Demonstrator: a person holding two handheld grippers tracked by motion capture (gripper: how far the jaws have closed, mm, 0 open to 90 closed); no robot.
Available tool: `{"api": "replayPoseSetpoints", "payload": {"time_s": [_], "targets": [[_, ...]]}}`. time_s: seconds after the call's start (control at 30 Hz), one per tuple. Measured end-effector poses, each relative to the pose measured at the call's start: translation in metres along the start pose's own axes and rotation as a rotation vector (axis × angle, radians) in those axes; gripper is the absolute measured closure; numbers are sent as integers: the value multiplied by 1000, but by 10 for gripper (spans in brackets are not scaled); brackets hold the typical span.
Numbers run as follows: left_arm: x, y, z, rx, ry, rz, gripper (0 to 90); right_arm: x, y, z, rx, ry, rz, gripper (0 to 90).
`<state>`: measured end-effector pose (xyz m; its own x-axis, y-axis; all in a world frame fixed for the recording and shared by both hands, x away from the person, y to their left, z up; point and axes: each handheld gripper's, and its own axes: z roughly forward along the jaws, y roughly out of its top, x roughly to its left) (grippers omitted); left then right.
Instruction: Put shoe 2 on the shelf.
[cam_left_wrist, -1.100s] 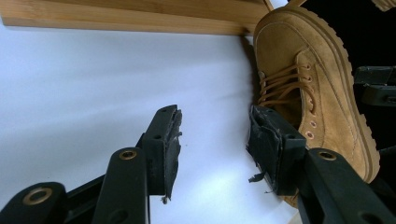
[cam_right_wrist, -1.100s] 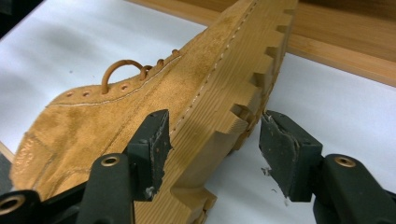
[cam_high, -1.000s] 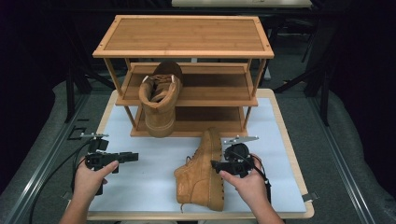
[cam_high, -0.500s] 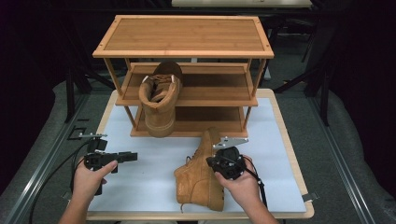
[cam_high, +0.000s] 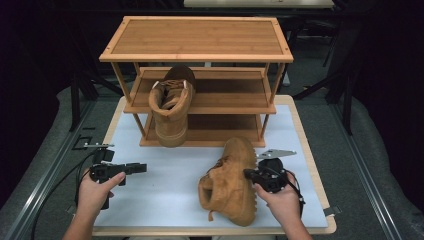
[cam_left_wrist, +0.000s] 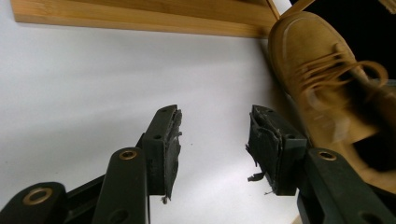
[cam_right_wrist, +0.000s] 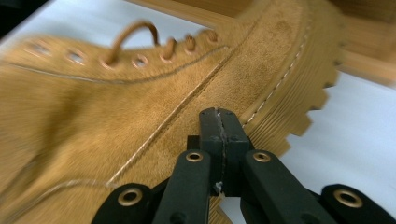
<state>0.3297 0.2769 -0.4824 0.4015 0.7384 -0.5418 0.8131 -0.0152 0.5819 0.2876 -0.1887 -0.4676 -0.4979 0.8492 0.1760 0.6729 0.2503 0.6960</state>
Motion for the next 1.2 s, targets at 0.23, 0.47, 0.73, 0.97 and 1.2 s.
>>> {"api": "replayPoseSetpoints", "payload": {"time_s": [0.23, 0.47, 0.73, 0.97, 1.2], "targets": [[-1, 0, 6, 9, 2, 5, 527, -41, -34, 1, 30, -62, 150, 900], [2, -3, 9, 23, 12, -1, 527, -62, -54, 2, -24, -70, 209, 900], [4, -3, 7, 16, 11, -6, 527, -81, -64, 29, 52, -25, 294, 900], [2, -3, 11, 23, 9, -3, 527, -84, -47, 44, 64, 25, 281, 900], [6, -3, 10, 17, 11, -11, 527, -83, -34, 56, 99, 37, 236, 900]]}}
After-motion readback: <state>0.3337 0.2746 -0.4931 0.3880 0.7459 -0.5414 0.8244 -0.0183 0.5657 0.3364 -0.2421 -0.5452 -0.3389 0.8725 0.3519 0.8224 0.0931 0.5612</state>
